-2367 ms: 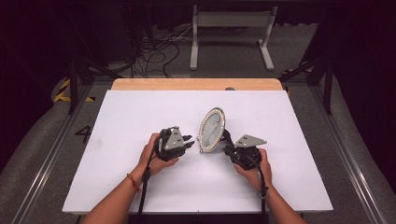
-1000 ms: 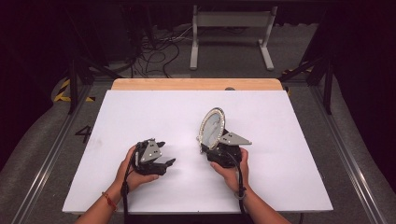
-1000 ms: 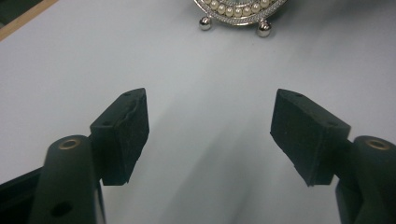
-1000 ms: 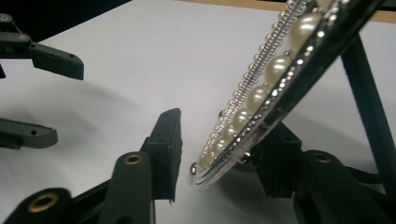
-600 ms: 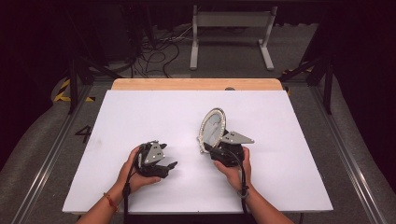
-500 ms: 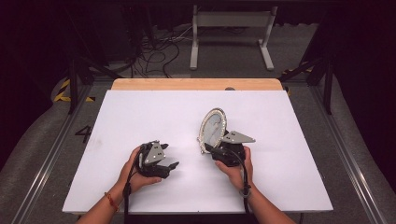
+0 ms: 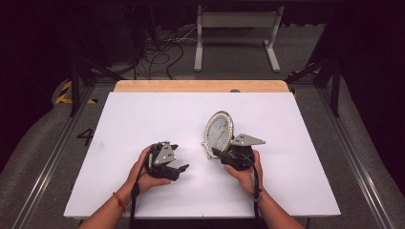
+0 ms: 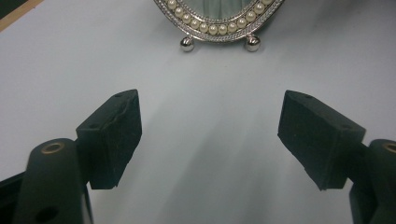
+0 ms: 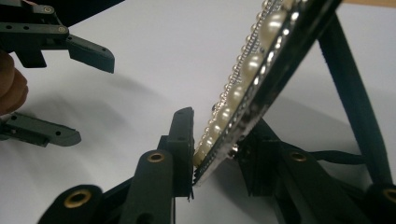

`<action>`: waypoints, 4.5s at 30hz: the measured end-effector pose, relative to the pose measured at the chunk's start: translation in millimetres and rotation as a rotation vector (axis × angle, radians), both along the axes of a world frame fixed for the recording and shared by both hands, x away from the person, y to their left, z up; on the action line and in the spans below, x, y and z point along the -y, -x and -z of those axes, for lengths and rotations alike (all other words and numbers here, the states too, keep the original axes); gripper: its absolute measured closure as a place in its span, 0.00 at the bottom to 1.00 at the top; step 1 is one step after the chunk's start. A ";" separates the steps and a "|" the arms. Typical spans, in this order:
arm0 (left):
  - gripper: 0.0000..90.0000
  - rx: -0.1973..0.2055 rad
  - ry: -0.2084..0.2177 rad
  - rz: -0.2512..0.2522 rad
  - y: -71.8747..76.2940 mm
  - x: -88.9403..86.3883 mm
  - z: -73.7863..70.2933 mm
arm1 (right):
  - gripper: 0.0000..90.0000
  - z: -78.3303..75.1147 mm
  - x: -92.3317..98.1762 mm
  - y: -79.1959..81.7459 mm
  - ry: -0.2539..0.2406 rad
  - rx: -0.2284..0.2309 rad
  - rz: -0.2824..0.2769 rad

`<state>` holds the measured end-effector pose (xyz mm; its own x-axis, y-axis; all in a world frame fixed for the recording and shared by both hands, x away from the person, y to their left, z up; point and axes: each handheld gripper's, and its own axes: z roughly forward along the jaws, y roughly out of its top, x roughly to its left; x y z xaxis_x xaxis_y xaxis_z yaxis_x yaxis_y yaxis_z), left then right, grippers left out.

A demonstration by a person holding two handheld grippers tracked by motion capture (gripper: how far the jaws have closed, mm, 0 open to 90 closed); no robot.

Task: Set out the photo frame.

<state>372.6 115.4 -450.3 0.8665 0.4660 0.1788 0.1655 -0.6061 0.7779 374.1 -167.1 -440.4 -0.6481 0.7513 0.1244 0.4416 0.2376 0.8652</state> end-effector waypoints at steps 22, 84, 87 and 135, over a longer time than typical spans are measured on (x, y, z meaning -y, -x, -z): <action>0.22 -0.035 -0.021 0.015 0.0 0.1 4.7 | 0.84 7.3 -6.3 -0.3 -0.004 -0.012 0.023; 0.57 -0.187 0.180 0.140 -81.6 46.7 -0.9 | 0.87 -11.0 22.8 35.6 0.049 0.101 0.087; 0.63 -0.204 0.184 0.133 -80.7 42.7 -1.3 | 0.87 -10.1 27.0 31.2 0.031 0.088 0.086; 0.77 -0.074 0.144 0.005 -32.1 22.8 -25.8 | 0.81 -13.5 26.4 11.2 -0.015 0.088 0.131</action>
